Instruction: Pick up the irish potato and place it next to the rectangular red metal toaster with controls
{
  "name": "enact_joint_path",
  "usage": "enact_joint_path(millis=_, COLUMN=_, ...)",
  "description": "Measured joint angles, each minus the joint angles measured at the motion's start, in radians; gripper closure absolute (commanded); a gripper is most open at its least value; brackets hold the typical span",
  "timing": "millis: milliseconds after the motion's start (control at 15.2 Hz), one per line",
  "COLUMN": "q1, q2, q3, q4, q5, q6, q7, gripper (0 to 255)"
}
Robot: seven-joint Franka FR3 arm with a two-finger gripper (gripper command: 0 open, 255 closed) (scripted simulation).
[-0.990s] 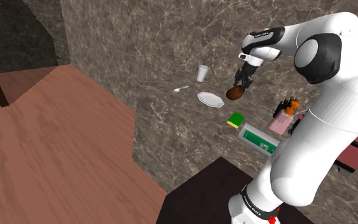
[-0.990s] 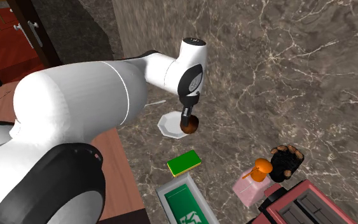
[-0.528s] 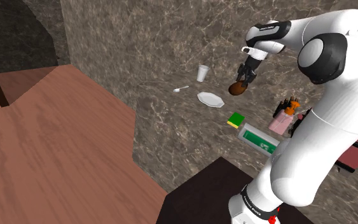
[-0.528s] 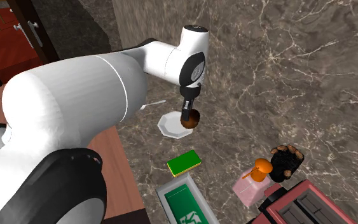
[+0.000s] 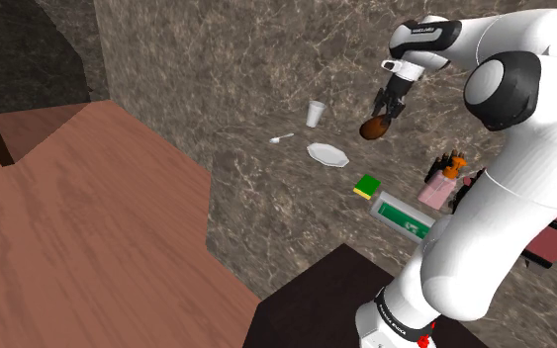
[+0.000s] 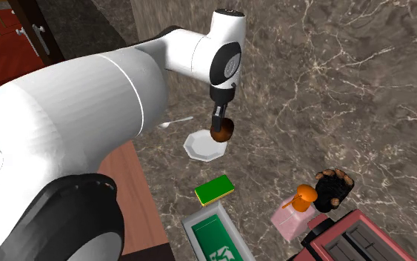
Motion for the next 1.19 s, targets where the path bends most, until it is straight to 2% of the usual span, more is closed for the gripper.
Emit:
enact_joint_path(millis=660, q1=-0.014, q2=0.025, q3=-0.006, q4=0.148, q5=0.020, q6=-0.136, q7=-0.005, gripper=255)
enact_joint_path(millis=792, q1=-0.006, q2=-0.021, q3=-0.008, q4=0.126, q5=-0.018, q6=-0.138, q7=0.002, gripper=255)
enact_joint_path(millis=924, q1=0.009, q2=-0.133, q3=0.004, q4=0.061, q5=-0.112, q6=-0.131, q7=0.035, gripper=255)
enact_joint_path(millis=1056, q1=0.000, q2=-0.236, q3=0.037, q4=0.000, q5=-0.199, q6=-0.127, q7=0.071, gripper=255)
enact_joint_path(millis=1188, q1=-0.026, q2=-0.305, q3=0.052, q4=-0.044, q5=-0.255, q6=-0.129, q7=0.069, gripper=255)
